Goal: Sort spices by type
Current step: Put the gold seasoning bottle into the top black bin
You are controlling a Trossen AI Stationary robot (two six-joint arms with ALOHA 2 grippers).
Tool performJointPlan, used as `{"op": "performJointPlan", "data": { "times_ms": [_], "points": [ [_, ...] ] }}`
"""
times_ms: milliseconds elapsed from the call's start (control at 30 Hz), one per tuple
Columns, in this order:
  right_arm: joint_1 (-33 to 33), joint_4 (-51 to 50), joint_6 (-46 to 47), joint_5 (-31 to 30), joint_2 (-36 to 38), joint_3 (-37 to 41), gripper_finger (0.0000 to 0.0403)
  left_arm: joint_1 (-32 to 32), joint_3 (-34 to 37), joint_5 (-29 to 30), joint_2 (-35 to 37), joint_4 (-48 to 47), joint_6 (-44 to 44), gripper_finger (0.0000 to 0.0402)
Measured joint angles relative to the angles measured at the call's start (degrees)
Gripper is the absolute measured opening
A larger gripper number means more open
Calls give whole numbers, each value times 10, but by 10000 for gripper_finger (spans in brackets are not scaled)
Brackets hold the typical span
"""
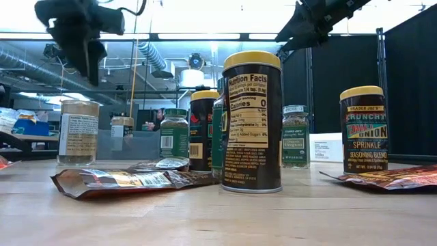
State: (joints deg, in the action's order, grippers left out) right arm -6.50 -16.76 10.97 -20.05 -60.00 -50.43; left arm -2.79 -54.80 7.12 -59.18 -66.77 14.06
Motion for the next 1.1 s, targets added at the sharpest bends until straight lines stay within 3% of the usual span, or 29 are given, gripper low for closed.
{"op": "performJointPlan", "data": {
  "times_ms": [267, 433, 833, 1100],
  "points": [
    [0, 0, 1, 0, 0, 0, 259, 3, 48, 23, 0, 34, 1, 365],
    [0, 0, 9, 0, 0, 0, 258, 3, 61, -12, 0, 43, 1, 365],
    [0, 0, 9, 0, 0, 0, 255, 3, 103, -5, 0, 100, 10, 364],
    [0, 0, 11, 0, 0, 0, 254, 3, 120, -27, 0, 100, 10, 315]
  ]
}}
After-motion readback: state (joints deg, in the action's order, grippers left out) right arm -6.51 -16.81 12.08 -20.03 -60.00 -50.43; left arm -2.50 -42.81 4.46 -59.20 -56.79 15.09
